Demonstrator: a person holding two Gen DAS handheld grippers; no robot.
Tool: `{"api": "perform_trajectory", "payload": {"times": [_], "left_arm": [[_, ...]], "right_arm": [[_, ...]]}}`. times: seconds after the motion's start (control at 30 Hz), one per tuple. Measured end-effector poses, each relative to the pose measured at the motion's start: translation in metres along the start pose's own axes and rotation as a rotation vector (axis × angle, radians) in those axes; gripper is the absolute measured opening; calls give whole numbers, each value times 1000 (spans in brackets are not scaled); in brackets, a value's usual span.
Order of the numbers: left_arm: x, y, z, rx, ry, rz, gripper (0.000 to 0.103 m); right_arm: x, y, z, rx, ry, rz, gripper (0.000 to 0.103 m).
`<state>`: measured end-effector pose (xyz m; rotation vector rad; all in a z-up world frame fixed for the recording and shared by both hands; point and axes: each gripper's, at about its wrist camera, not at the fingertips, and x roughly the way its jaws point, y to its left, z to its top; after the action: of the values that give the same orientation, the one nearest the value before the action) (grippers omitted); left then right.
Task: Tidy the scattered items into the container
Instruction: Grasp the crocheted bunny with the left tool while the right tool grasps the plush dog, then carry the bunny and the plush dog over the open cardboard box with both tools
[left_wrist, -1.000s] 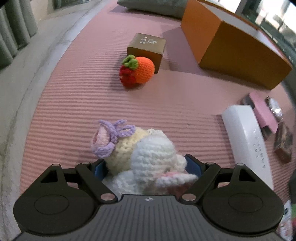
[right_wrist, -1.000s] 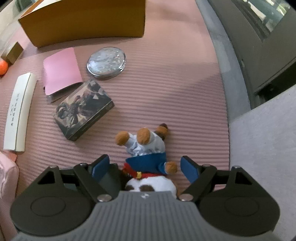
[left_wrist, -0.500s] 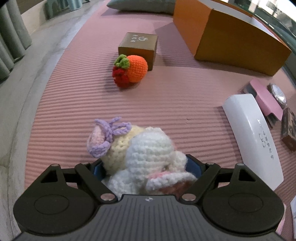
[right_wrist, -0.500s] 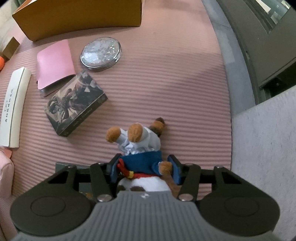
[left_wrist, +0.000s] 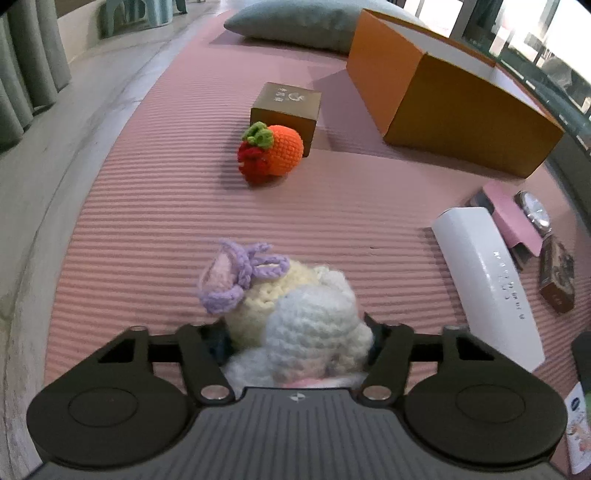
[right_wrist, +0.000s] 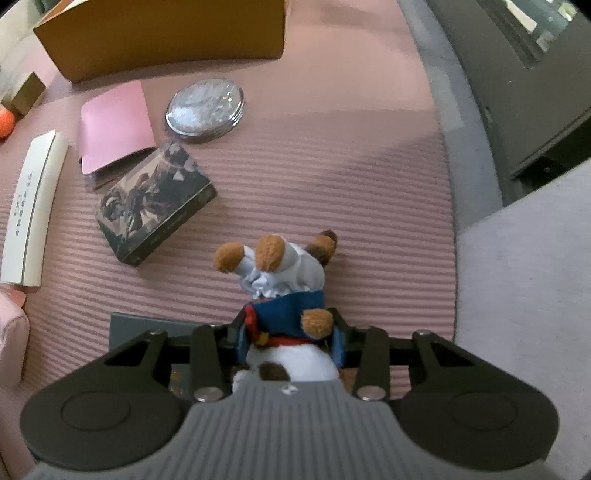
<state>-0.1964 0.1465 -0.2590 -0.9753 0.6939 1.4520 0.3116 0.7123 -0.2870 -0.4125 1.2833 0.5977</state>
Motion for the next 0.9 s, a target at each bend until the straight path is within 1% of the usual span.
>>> {"api": "perform_trajectory", "payload": {"times": [0.17, 0.27, 0.47, 0.63, 0.7, 0.8, 0.9], "left_arm": [[-14, 4, -2, -24, -28, -38, 68], [-24, 2, -1, -14, -50, -52, 68], [-47, -6, 16, 17, -111, -67, 68], [-68, -15, 44, 52, -179, -85, 68], [-77, -20, 56, 57, -208, -81, 68], [-89, -28, 79, 83, -251, -79, 68], [-98, -40, 106, 124, -289, -92, 68]], "right_arm": [[-10, -2, 3, 1, -24, -2, 43], [-19, 0, 5, -8, -47, 0, 43], [-44, 13, 18, -50, -112, 6, 43], [-72, 24, 36, -82, -180, 25, 42], [-86, 29, 46, -102, -214, 42, 43], [-107, 37, 62, -129, -268, 68, 43], [-126, 47, 84, -159, -323, 91, 43]]}}
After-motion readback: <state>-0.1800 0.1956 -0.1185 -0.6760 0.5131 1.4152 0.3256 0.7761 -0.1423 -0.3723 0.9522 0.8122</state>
